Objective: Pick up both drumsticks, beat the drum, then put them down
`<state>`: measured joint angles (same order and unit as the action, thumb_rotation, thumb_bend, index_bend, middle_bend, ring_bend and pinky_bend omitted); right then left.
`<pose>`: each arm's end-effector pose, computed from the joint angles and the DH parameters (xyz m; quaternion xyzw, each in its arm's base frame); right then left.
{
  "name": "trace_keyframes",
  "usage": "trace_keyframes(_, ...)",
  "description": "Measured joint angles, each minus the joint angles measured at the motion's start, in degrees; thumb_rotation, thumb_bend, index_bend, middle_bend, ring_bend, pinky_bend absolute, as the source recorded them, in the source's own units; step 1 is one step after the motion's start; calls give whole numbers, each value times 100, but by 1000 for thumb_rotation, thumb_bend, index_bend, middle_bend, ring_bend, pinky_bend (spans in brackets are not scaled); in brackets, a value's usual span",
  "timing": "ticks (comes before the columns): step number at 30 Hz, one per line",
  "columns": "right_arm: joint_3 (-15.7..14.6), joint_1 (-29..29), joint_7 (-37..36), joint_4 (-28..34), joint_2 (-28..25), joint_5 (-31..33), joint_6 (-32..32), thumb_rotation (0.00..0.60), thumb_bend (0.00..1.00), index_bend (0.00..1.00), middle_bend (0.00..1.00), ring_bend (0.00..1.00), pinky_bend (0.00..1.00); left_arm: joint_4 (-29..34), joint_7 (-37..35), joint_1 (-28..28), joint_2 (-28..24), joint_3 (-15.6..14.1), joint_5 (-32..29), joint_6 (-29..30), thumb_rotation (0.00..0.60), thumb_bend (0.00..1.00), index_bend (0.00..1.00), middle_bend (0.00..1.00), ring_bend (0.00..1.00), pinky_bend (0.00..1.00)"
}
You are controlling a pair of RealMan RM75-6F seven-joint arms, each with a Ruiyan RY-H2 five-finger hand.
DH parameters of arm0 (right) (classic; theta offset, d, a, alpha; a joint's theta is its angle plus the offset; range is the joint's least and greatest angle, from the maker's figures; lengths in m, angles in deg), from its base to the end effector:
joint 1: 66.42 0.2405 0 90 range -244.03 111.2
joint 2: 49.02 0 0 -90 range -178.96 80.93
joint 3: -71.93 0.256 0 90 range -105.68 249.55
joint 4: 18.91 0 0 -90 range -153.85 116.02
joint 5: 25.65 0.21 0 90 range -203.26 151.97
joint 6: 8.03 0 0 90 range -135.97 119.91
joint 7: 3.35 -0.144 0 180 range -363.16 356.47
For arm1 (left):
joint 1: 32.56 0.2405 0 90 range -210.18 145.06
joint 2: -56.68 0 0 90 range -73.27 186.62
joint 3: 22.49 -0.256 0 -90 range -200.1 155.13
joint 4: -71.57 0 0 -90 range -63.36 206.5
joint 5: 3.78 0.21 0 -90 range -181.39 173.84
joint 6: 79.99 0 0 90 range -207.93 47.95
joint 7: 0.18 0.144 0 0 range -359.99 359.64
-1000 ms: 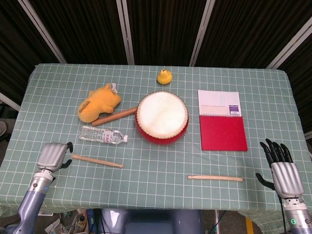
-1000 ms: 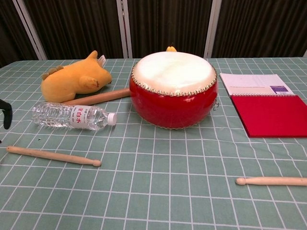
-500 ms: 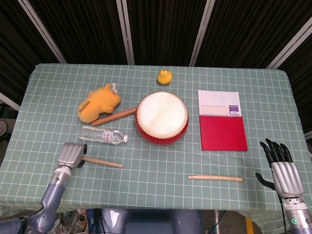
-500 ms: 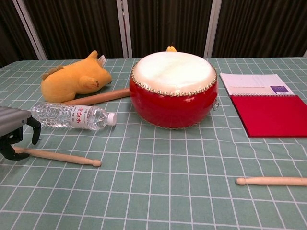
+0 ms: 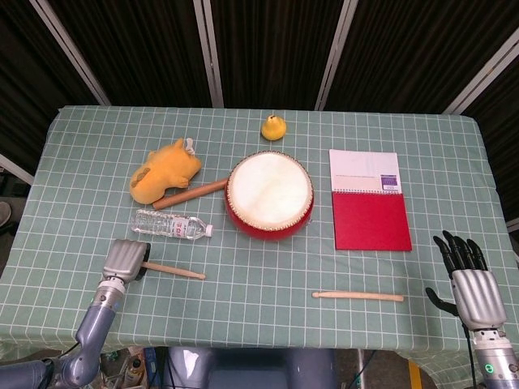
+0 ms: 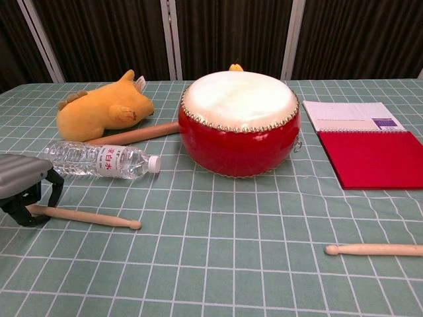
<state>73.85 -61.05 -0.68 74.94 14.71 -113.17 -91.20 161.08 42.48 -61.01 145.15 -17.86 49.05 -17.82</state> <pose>-0.3043 -0.1796 0.1506 0.6197 -0.3845 0.3741 0.5729 -0.2422 0.2716 -0.0179 -0.7333 -0.3961 -0.1913 0.5184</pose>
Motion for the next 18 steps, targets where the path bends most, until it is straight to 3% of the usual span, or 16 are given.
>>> trace_keyframes(2,14,-6,-9,-2,10,-11,-41,600,276,0,153,211,95,75,-123,27,-52,6,72,62,600,458,753,1000,1000,1000)
trace_keyframes(5,59,-18,-22,-15,49,-42,-162,600,276,24,427,531,430,258,-431,96,-206,31,266,197,600,458,753,1000,1000,1000)
trace_keyframes(8,114,-23,18,-70,130,-62,-266,600,276,46,558,687,640,562,-781,187,-481,69,523,380,600,458,754,1000,1000,1000)
trace_keyframes(12,116,19,172,-15,133,2,-114,600,276,74,804,950,915,1036,-1164,316,-953,143,832,647,600,458,756,1000,1000,1000)
trace_keyframes(15,102,77,407,170,101,66,67,600,275,199,952,1000,998,1369,-1357,393,-1302,219,945,798,600,459,757,1000,1000,1000)
trace_keyframes(18,71,138,641,429,56,159,293,600,275,323,999,1000,1000,1661,-1490,460,-1638,302,1023,938,600,459,761,1000,1000,1000)
